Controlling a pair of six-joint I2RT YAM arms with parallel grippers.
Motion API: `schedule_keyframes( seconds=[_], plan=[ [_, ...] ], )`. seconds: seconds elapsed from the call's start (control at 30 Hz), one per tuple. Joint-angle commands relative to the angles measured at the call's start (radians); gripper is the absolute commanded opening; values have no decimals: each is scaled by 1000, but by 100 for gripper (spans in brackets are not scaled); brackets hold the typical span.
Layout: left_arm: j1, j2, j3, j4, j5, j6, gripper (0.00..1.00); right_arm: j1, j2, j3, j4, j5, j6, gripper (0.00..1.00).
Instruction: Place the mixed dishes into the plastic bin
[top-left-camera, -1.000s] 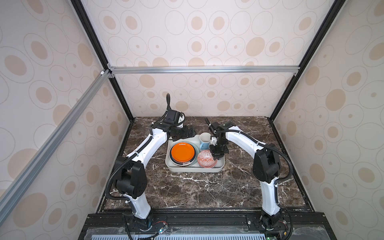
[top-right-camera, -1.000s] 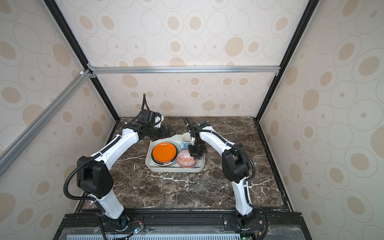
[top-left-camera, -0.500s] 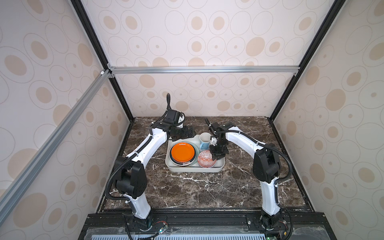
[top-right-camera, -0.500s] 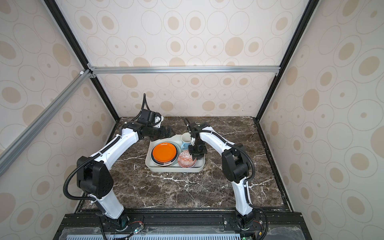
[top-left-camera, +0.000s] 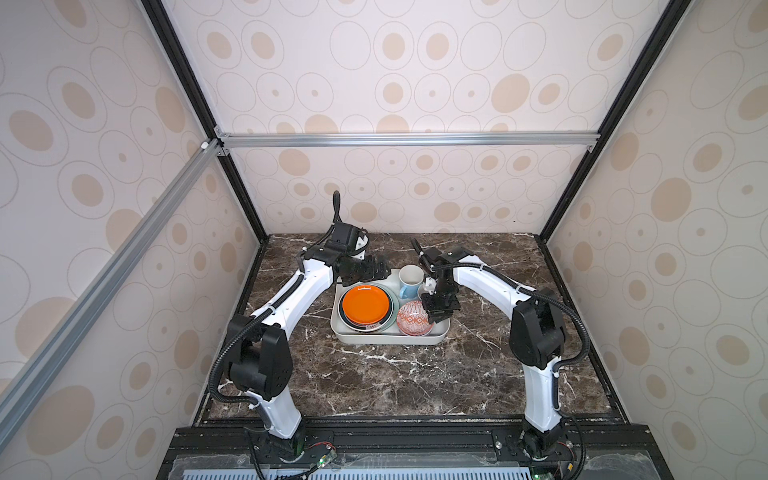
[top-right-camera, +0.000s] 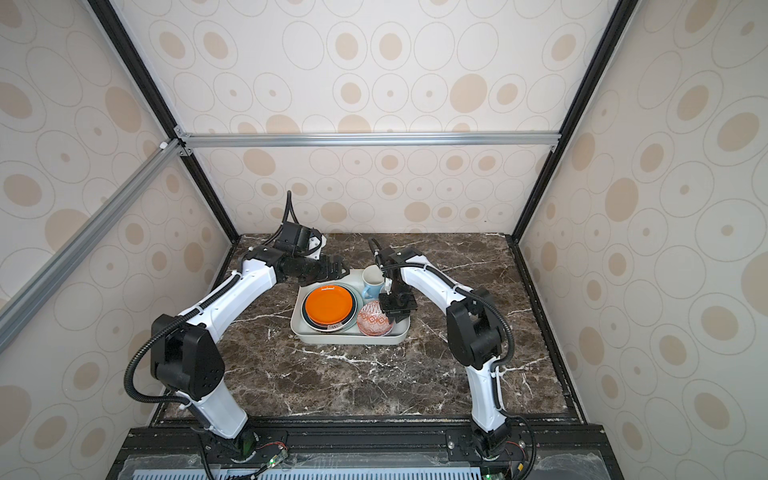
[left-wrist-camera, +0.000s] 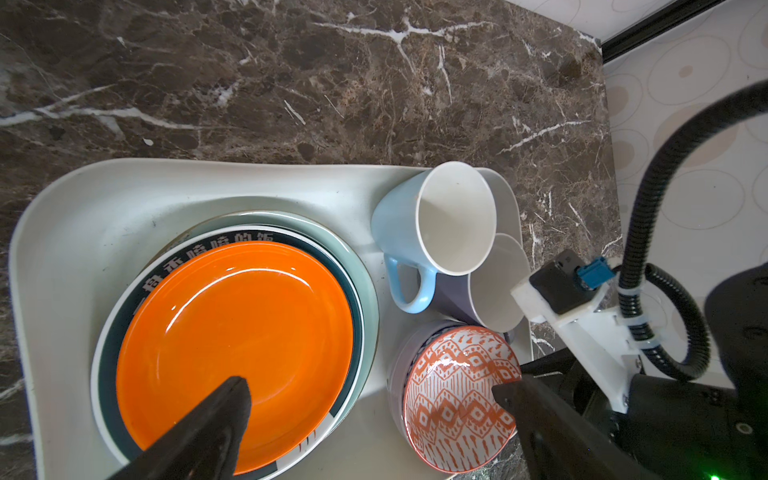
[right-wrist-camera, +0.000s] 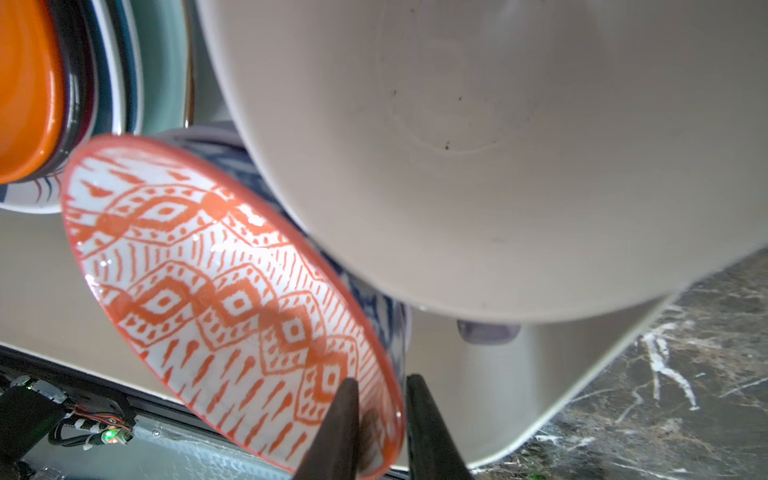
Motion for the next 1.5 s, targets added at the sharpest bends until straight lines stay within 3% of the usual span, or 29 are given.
schedule_keyframes(
  seconds=[0.0,0.33,0.47,0.7,1.07,1.47],
  plan=[
    [1,-49,-9,1,-5,15,99,-1,-33,-26,-25,16,11,22],
    [2,-71,-21,-11,-8,11,99,-2,9,-33,66,-82,31,21],
    [1,-80,-26,-13,-12,6,99,-2,-3,-33,52,-55,19,29],
    [1,-77,-22,-4,-11,-4,99,-3,-47,-6,-17,26,-11,31],
    [0,-60,-4,19,3,-27,95,-13,-49,11,-45,54,-29,11],
    [-10,-65,-9,18,-17,-47,94,-21,-9,-1,-32,-6,-55,8]
  ],
)
